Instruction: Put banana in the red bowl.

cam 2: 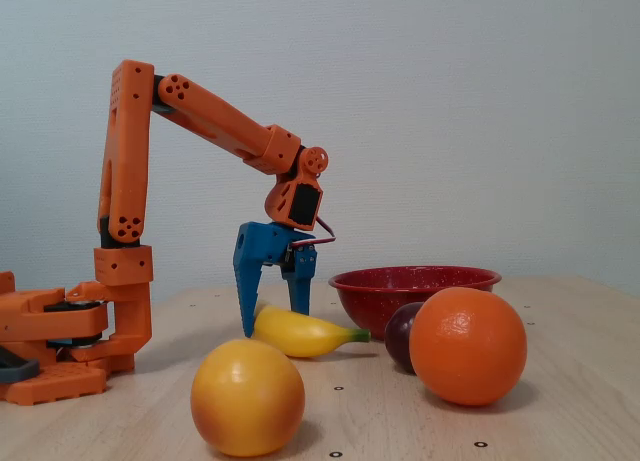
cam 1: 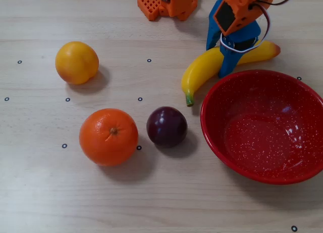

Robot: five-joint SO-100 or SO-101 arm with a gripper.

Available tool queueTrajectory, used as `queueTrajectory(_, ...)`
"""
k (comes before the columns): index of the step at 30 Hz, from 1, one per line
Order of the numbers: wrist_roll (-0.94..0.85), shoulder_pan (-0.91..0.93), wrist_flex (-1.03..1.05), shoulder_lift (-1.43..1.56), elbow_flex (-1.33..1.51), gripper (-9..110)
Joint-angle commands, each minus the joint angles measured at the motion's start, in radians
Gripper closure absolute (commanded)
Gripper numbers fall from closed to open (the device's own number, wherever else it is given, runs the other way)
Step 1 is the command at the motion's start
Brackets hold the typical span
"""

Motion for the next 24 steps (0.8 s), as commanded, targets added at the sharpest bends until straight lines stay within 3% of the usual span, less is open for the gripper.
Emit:
queueTrajectory(1, 0.0, 0.023, -0.021, -0.005, 0.031, 81)
queueTrajectory(16, -0.011, 0.026, -0.035, -0.049, 0.038, 94)
queueTrajectory(19, -0.044, 0.031, -0.058, -0.058, 0.038, 101)
queueTrajectory(24, -0.054, 0.054, -0.095, -0.066, 0.058, 101)
